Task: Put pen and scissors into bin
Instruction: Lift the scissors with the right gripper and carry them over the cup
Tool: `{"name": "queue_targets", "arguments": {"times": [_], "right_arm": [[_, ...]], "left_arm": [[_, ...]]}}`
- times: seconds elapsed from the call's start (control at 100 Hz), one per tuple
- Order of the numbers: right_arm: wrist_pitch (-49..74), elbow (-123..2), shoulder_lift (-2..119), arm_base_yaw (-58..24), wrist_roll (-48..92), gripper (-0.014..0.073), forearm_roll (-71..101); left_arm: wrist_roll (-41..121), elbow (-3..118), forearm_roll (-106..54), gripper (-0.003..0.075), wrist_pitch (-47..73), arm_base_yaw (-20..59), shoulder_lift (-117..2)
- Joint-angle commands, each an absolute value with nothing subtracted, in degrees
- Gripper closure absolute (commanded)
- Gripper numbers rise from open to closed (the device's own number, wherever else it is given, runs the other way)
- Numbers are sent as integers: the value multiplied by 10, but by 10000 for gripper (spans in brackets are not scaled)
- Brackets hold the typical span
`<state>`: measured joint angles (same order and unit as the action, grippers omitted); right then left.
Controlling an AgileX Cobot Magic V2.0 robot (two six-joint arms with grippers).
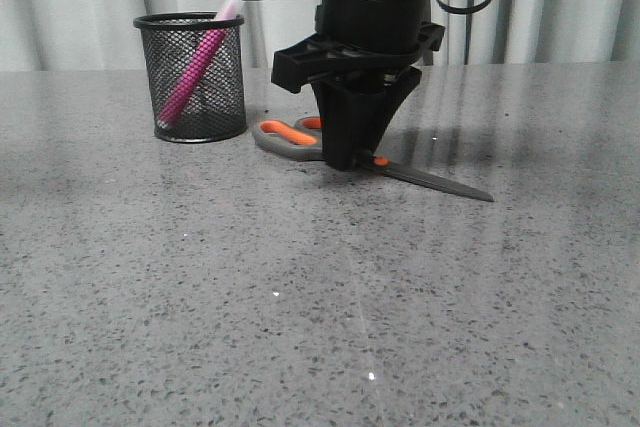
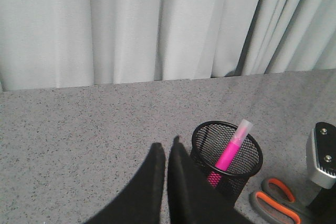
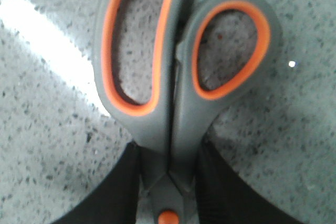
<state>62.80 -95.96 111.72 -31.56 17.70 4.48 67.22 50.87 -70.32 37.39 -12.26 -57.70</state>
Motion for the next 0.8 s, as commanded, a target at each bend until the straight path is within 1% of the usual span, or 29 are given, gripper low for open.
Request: {"name": "queue_targets", "arguments": {"times": [0.0, 0.13, 0.23, 0.3, 0.43, 0.49, 0.58, 0.7, 0.79], "right_arm": [[626, -976, 1063, -313, 174, 670, 43], [595, -973, 1000, -302, 156, 670, 51], [523, -941, 942, -292, 156, 670, 76], [435, -898, 900, -289, 156, 670, 93], [217, -817, 843, -300, 159, 670, 135], [141, -807, 841, -313, 159, 670, 135], [61, -807, 853, -335, 159, 670, 135], [-88, -807, 887, -356, 159, 670, 135], [-160, -817, 923, -366, 159, 670, 135]], "left_arm": [[668, 524, -735, 739, 369, -124, -572], [668, 524, -735, 739, 369, -124, -572], [668, 524, -735, 739, 369, -124, -572], [668, 524, -735, 739, 369, -124, -572], [668, 524, -735, 739, 368, -124, -572], [668, 524, -735, 739, 367, -124, -572], [668, 524, -735, 739, 367, -124, -572], [668, 524, -735, 739, 367, -124, -572], [668, 524, -735, 739, 369, -124, -572]]}}
